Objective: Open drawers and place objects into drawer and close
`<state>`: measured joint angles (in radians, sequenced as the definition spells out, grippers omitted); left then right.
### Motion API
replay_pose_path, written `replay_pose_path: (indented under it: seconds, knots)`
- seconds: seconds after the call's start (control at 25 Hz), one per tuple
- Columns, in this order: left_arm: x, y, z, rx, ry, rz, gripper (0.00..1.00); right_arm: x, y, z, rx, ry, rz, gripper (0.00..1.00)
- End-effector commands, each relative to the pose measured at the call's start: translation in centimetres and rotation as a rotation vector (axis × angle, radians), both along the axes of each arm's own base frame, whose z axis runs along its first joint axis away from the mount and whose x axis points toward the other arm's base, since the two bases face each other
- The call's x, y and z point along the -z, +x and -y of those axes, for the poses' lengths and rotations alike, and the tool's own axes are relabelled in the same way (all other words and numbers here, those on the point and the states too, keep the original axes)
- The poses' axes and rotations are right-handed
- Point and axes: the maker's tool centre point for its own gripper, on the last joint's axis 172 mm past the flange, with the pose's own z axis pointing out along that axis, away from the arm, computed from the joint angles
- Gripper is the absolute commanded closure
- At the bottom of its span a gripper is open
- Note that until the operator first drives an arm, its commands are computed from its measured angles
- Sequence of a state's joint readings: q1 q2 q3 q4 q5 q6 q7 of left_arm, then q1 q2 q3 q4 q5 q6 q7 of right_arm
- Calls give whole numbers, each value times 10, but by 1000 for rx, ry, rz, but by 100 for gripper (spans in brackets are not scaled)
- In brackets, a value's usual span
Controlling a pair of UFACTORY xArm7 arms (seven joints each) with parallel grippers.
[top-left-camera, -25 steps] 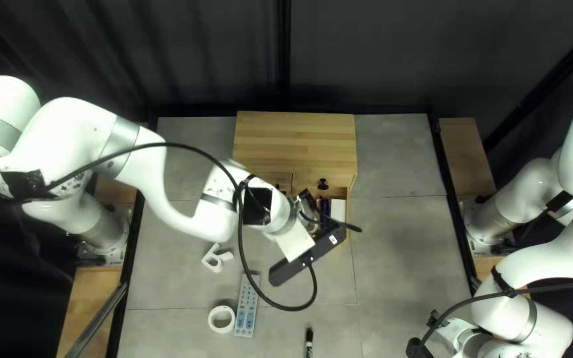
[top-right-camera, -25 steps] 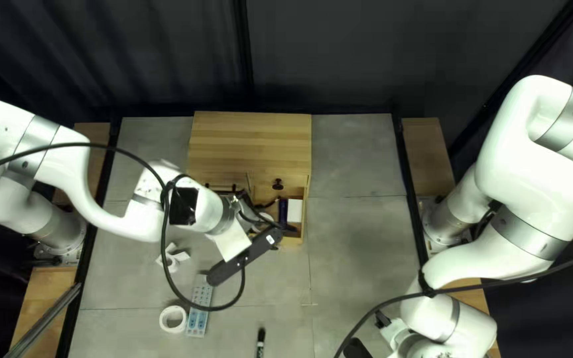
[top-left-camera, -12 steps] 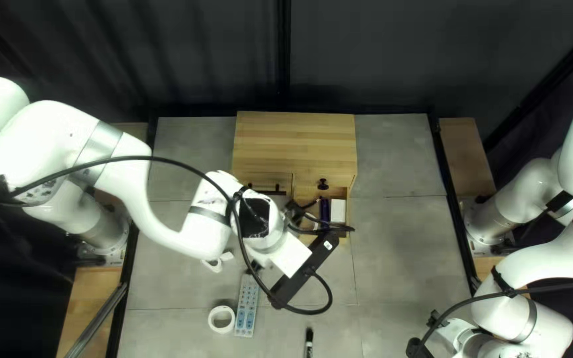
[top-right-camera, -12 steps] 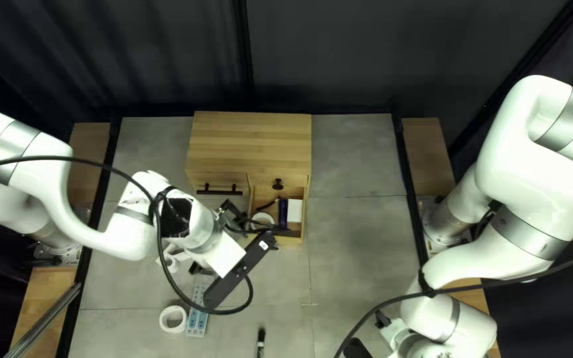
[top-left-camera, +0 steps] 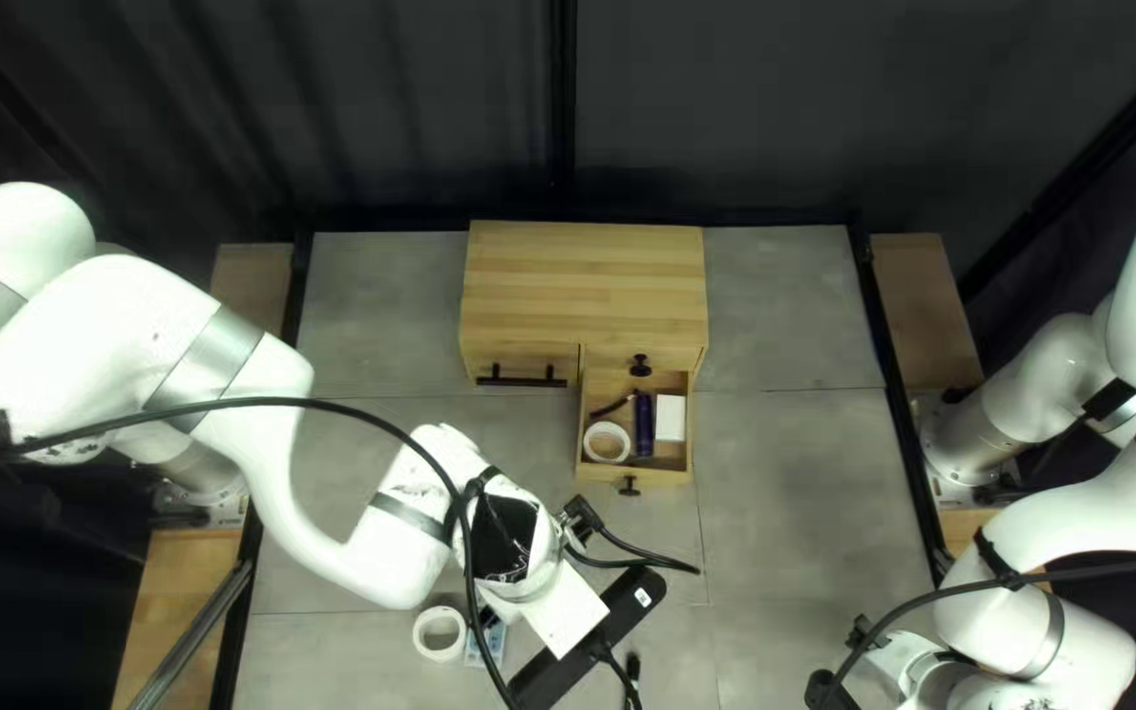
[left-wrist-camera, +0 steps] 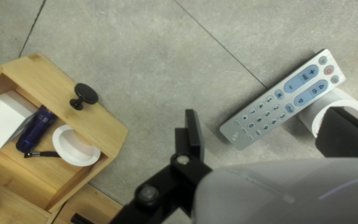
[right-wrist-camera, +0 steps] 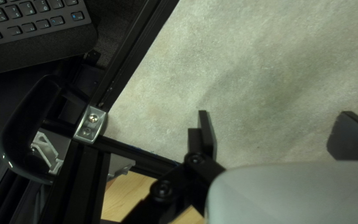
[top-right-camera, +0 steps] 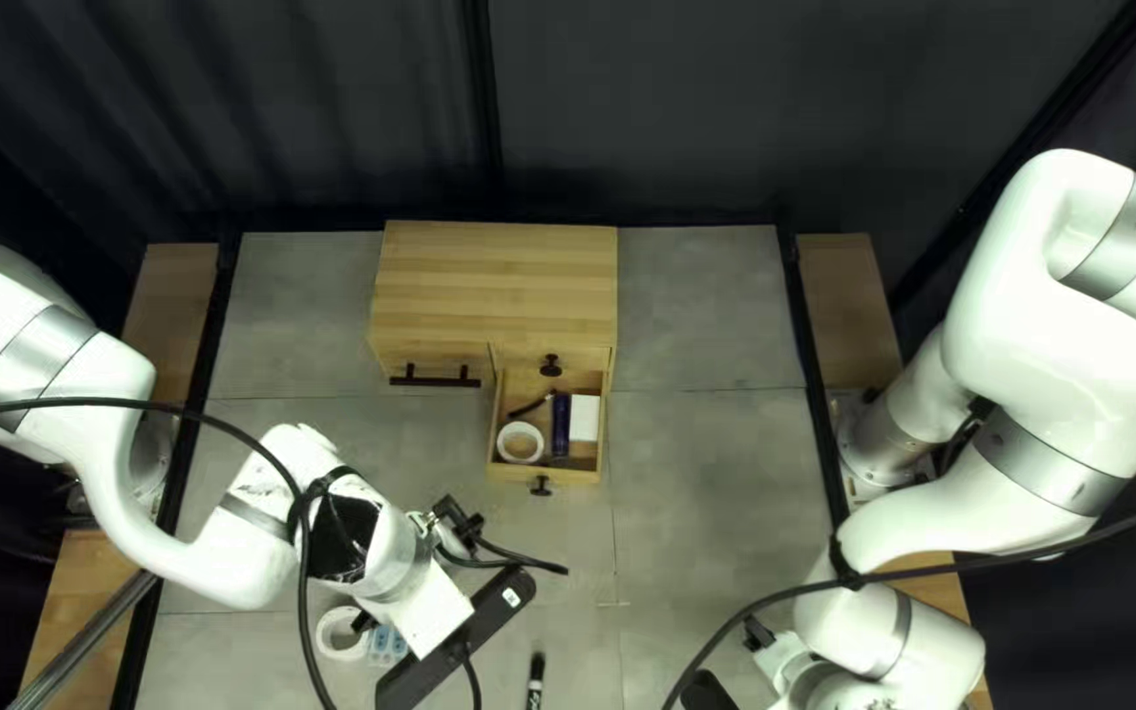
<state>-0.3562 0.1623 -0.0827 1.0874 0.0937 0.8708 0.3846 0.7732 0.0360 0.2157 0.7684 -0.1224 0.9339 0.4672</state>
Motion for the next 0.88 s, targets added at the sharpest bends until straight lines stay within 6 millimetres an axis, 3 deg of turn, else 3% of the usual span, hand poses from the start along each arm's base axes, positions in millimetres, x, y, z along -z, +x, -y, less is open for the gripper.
replay_pose_path:
  seconds: [0.04,0.16,0.48,0.68,0.88]
  knots:
    - [0,0,0,0,0,0,0,1,-2,2,-19,-12,6,0]
    - [0,0,0,0,0,0,0,-25,10,29,-24,-35,-1,0]
    - [0,0,0,0,0,0,0,-87,28,76,-4,-79,-7,0]
    - [0,0,0,0,0,0,0,-116,37,140,28,-104,-7,0]
    - [0,0,0,0,0,0,0,-149,55,224,61,-131,-23,0]
